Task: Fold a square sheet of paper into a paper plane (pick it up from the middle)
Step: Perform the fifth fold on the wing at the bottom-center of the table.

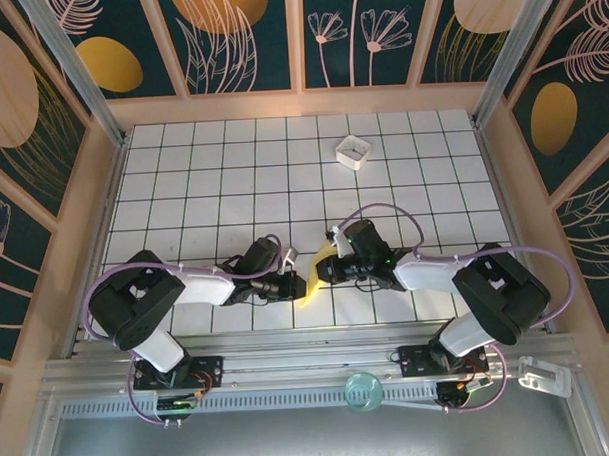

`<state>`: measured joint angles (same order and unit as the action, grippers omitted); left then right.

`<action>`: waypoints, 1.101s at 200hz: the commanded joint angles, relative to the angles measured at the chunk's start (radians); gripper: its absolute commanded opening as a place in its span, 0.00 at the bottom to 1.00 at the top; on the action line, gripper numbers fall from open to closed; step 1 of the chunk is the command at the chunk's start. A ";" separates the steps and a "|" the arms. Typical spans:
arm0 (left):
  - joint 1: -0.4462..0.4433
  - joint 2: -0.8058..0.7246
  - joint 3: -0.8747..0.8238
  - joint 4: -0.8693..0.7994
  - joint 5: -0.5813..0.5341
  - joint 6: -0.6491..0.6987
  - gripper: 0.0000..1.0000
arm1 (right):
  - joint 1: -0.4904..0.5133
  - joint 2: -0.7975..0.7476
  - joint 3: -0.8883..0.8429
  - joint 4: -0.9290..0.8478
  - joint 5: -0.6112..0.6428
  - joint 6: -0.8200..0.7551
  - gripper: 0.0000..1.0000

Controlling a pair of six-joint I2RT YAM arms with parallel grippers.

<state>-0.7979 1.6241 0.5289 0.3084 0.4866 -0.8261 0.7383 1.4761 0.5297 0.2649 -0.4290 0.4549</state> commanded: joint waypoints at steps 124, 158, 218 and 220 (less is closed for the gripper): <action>-0.009 0.011 -0.006 -0.052 -0.048 0.022 0.26 | 0.003 0.047 -0.014 -0.004 0.068 0.054 0.08; -0.016 -0.016 -0.015 -0.044 -0.052 0.032 0.33 | -0.004 0.049 -0.013 -0.006 0.076 0.072 0.07; -0.094 -0.023 0.026 -0.194 -0.213 0.136 0.49 | -0.013 0.050 -0.010 -0.009 0.078 0.088 0.07; -0.097 -0.022 0.030 -0.201 -0.221 0.141 0.50 | -0.013 0.050 -0.010 -0.009 0.078 0.088 0.07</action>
<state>-0.8661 1.5726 0.5472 0.2718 0.4141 -0.7654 0.7326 1.5150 0.5274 0.2726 -0.3672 0.5320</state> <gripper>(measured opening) 0.482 0.070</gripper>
